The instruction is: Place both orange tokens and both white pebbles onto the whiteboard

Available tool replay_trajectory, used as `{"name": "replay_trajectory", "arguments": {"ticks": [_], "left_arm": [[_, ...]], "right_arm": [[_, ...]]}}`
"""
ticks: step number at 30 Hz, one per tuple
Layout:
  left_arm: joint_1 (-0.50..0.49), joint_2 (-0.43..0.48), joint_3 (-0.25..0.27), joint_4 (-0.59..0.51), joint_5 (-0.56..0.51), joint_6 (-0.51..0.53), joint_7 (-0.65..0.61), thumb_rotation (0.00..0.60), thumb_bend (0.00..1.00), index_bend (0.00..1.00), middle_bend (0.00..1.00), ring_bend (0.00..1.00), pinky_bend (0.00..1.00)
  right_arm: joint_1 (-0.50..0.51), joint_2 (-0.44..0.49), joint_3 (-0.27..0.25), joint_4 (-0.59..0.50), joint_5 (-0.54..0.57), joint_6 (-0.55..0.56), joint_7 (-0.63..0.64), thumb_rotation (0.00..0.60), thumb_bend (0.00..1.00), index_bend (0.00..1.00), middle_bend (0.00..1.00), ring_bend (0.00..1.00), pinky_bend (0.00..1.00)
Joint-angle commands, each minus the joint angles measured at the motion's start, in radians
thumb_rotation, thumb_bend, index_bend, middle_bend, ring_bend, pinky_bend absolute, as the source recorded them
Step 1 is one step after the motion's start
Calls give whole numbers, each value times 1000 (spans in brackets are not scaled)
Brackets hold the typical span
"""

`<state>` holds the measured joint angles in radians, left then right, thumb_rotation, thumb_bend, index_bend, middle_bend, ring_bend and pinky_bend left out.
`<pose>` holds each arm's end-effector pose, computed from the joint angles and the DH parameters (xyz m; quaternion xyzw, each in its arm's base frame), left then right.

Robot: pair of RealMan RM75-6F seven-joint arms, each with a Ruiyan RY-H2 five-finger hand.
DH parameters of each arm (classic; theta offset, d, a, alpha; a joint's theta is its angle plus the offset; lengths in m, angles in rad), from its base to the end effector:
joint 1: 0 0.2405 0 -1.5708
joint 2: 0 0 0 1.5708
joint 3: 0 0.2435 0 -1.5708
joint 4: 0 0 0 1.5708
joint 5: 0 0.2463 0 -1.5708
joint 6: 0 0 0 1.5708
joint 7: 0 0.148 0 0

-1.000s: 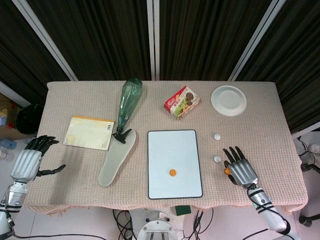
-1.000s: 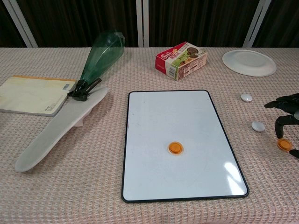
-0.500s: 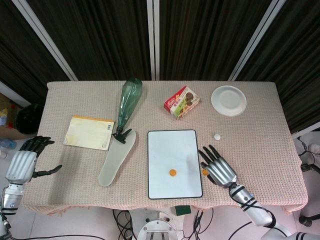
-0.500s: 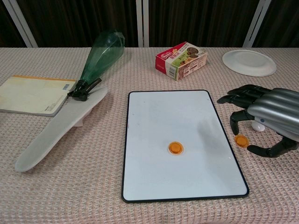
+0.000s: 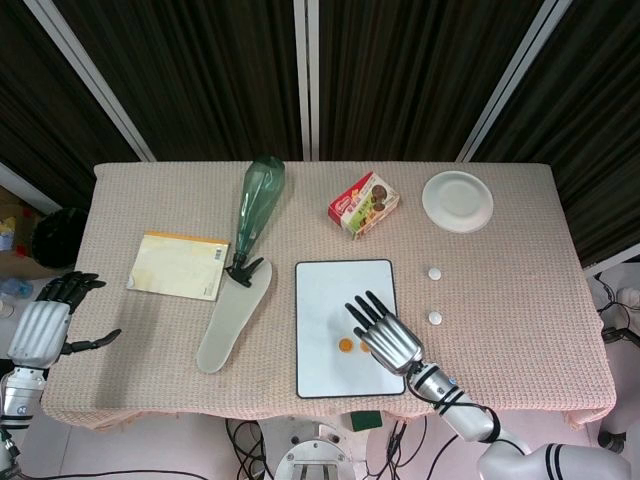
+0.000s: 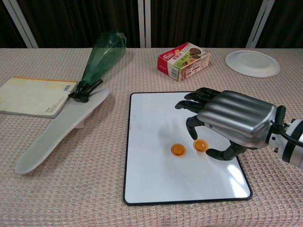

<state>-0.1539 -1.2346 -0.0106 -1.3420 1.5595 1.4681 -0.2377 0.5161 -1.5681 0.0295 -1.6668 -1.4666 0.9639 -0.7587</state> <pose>-0.3434 0.2050 0.1024 -0.6141 -0.3977 -0.4220 0.5354 -0.1315 -0.2248 -0.0856 0.8586 -0.1961 0.3060 0.3615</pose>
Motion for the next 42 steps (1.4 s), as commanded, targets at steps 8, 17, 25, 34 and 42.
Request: {"name": "replay_trajectory", "arguments": {"ticks": [8, 17, 25, 34, 42], "left_arm": [[5, 2, 1, 11, 1, 6, -12, 348, 88, 263, 208, 133, 187], [4, -1, -2, 14, -1, 5, -11, 348, 88, 264, 208, 132, 187], [5, -1, -4, 15, -3, 5, -14, 348, 88, 267, 208, 132, 187], [5, -2, -4, 19, -2, 6, -19, 347, 89, 267, 208, 132, 187], [8, -2, -4, 20, -6, 6, -19, 348, 88, 267, 208, 133, 187]], "right_arm": [[20, -23, -2, -4, 64, -4, -61, 600, 342, 579, 54, 0, 0], [37, -47, -8, 13, 101, -1, -93, 600, 343, 579, 54, 0, 0], [49, -59, -13, 21, 118, 3, -87, 600, 342, 579, 54, 0, 0], [62, -68, -19, 23, 134, 5, -79, 600, 343, 580, 54, 0, 0], [69, -74, -27, 25, 141, 13, -73, 600, 342, 582, 53, 0, 0]]}}
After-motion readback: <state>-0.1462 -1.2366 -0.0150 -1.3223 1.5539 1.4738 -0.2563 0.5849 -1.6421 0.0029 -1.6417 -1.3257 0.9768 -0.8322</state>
